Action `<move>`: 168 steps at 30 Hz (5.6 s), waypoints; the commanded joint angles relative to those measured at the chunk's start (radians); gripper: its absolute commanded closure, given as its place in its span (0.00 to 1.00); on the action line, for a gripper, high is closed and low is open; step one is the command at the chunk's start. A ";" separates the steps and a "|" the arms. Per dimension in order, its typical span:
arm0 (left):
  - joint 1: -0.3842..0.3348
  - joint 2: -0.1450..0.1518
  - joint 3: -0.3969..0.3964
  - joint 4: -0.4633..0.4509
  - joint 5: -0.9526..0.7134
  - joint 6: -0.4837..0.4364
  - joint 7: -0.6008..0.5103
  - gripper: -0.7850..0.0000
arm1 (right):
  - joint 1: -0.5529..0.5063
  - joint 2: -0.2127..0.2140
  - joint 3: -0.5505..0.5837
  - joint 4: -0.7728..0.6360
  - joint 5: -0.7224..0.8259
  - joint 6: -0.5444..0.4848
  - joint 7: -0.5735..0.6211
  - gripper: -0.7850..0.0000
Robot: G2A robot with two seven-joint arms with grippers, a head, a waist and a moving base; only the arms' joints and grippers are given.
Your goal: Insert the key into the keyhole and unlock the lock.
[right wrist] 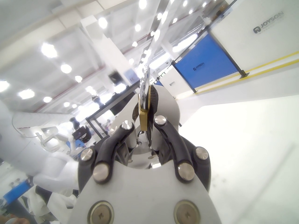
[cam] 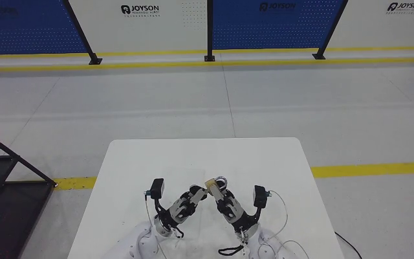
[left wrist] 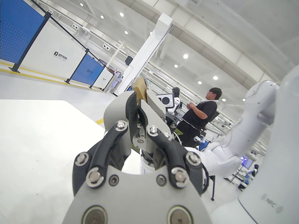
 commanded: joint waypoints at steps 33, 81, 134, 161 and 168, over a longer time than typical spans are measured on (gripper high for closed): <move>-0.005 0.023 0.016 0.014 0.023 0.000 0.047 1.00 | -0.036 0.022 0.050 -0.040 -0.005 0.025 0.088 0.94; -0.013 0.015 0.011 0.035 0.116 0.043 0.075 1.00 | -0.036 0.032 0.046 -0.052 0.030 0.038 0.120 1.00; 0.023 -0.042 0.012 0.056 0.759 0.803 0.514 0.07 | -0.042 0.041 0.035 -0.075 0.049 0.111 0.160 1.00; 0.485 0.098 -0.561 -0.293 0.485 0.468 0.177 0.00 | 0.299 -0.037 -0.237 0.164 0.047 0.658 0.778 1.00; 0.475 0.093 -0.555 -0.291 0.487 0.488 0.151 0.00 | 0.331 -0.053 -0.285 0.186 -0.011 0.736 0.823 0.00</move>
